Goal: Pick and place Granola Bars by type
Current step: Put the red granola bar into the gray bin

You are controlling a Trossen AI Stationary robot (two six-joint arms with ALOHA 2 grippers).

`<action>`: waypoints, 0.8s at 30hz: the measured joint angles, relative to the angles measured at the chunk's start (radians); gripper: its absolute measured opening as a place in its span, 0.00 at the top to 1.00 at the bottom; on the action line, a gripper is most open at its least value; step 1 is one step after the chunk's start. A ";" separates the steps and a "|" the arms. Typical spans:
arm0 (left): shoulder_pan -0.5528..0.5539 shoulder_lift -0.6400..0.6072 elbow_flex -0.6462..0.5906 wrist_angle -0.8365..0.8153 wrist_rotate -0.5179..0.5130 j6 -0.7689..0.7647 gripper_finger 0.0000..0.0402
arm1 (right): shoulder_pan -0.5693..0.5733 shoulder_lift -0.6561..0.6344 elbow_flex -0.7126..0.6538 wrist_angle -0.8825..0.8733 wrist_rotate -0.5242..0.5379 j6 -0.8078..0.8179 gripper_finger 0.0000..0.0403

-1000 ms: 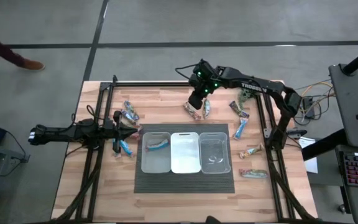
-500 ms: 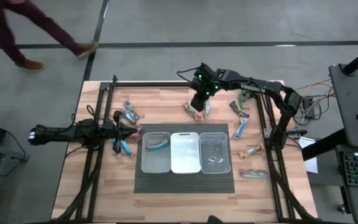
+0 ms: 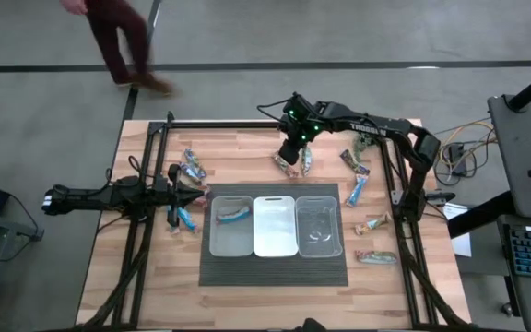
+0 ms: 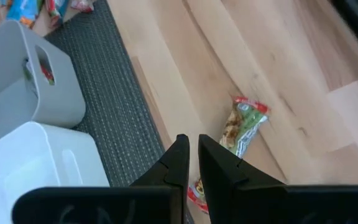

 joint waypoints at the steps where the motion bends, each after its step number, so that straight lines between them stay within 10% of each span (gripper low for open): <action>1: 0.000 0.000 0.000 0.000 0.000 0.000 1.00 | 0.000 0.000 0.005 0.000 0.000 -0.001 0.93; 24: 0.000 0.000 0.000 0.000 0.000 0.000 1.00 | -0.008 0.075 -0.041 -0.013 0.019 0.020 0.93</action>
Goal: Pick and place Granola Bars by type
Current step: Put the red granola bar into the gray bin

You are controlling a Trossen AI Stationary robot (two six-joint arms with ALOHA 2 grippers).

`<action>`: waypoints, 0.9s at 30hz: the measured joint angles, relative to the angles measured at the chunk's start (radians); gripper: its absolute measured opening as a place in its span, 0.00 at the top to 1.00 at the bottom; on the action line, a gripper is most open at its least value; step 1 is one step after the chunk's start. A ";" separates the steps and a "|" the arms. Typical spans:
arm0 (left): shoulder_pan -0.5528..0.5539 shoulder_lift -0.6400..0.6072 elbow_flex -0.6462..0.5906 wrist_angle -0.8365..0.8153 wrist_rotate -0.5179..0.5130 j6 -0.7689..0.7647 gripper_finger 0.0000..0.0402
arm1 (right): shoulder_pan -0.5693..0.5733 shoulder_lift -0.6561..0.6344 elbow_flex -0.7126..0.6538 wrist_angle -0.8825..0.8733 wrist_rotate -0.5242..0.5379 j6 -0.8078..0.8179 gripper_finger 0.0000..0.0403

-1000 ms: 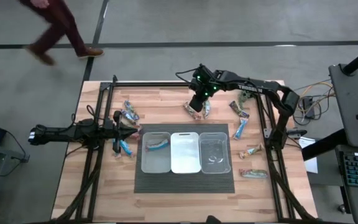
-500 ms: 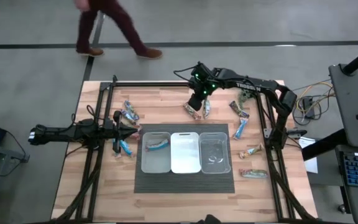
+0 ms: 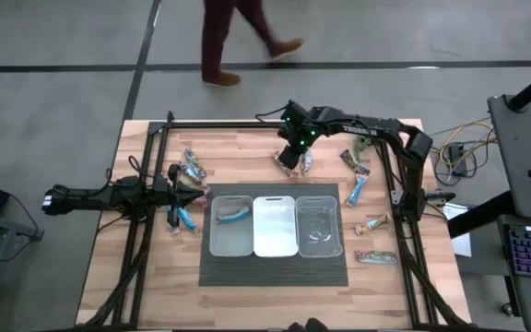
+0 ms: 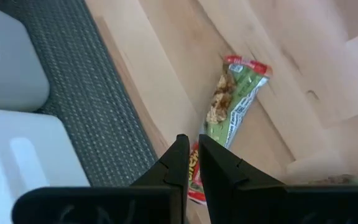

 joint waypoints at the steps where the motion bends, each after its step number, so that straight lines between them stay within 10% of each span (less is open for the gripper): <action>1: 0.000 0.000 0.000 0.000 0.000 0.000 1.00 | 0.000 0.009 0.000 0.000 0.000 0.004 0.93; 27: 0.000 0.000 0.000 0.000 0.000 0.000 1.00 | 0.031 0.071 -0.001 0.004 0.127 0.025 0.81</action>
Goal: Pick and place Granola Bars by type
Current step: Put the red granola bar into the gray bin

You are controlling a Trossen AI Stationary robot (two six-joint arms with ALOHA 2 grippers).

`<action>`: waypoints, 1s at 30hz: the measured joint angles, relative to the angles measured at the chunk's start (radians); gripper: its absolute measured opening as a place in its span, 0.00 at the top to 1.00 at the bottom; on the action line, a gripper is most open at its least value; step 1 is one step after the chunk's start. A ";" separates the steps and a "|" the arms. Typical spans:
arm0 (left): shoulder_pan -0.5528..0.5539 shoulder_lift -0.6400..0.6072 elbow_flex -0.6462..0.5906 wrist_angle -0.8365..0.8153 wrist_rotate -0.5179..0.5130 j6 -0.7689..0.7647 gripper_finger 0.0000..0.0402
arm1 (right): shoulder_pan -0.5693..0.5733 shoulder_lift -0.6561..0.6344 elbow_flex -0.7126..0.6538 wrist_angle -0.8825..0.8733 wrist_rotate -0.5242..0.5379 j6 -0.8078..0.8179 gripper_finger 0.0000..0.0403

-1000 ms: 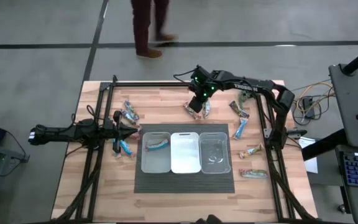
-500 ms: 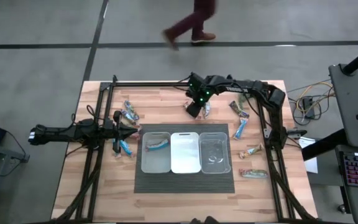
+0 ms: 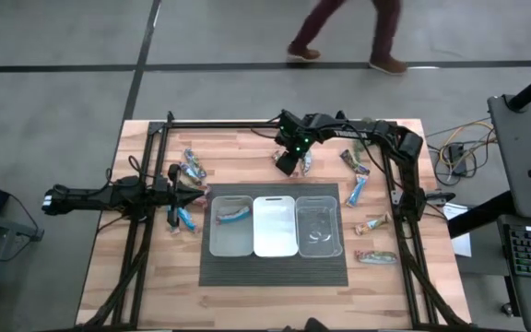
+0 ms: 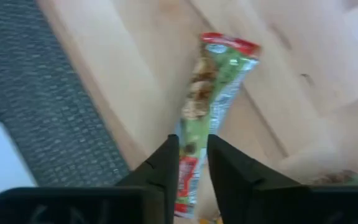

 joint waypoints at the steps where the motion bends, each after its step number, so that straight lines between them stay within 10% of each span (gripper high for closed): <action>1: 0.000 0.000 0.000 0.000 0.000 0.000 1.00 | 0.003 0.000 0.000 0.000 0.016 0.004 0.78; 13: 0.000 0.000 0.000 0.000 0.000 0.000 1.00 | 0.055 0.000 0.000 0.004 0.109 0.040 0.56; 30: 0.000 0.000 0.000 0.000 0.000 0.000 1.00 | 0.108 0.000 0.000 0.005 0.206 0.105 0.54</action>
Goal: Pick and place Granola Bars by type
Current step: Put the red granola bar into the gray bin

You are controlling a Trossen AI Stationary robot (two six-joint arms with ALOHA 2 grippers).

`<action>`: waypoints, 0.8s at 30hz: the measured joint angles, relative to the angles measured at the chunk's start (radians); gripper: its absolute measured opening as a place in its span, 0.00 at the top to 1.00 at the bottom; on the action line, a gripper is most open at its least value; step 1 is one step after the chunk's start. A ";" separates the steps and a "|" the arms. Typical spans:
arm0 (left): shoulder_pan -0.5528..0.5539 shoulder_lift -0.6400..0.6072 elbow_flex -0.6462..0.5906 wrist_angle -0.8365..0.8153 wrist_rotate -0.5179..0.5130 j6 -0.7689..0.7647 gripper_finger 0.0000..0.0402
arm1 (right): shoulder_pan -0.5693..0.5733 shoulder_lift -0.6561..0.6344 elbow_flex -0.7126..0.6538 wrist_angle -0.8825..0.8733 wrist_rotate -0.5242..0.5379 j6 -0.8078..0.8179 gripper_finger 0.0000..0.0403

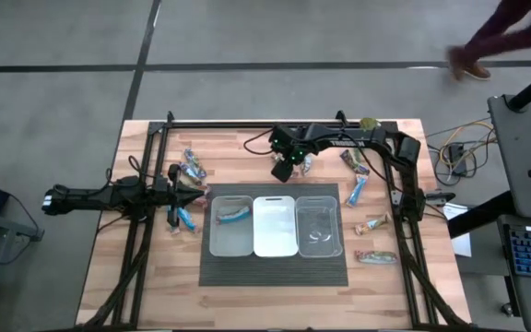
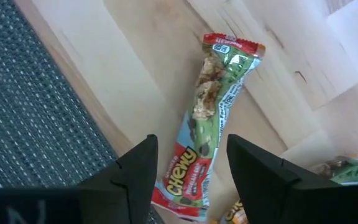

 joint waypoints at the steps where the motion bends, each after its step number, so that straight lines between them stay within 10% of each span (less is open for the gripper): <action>1: 0.000 0.000 0.000 0.000 0.000 0.000 1.00 | 0.000 0.000 -0.001 0.000 0.002 0.009 0.54; 24: 0.000 0.000 0.000 0.000 0.000 0.000 1.00 | -0.001 0.000 -0.047 0.055 0.007 0.062 0.54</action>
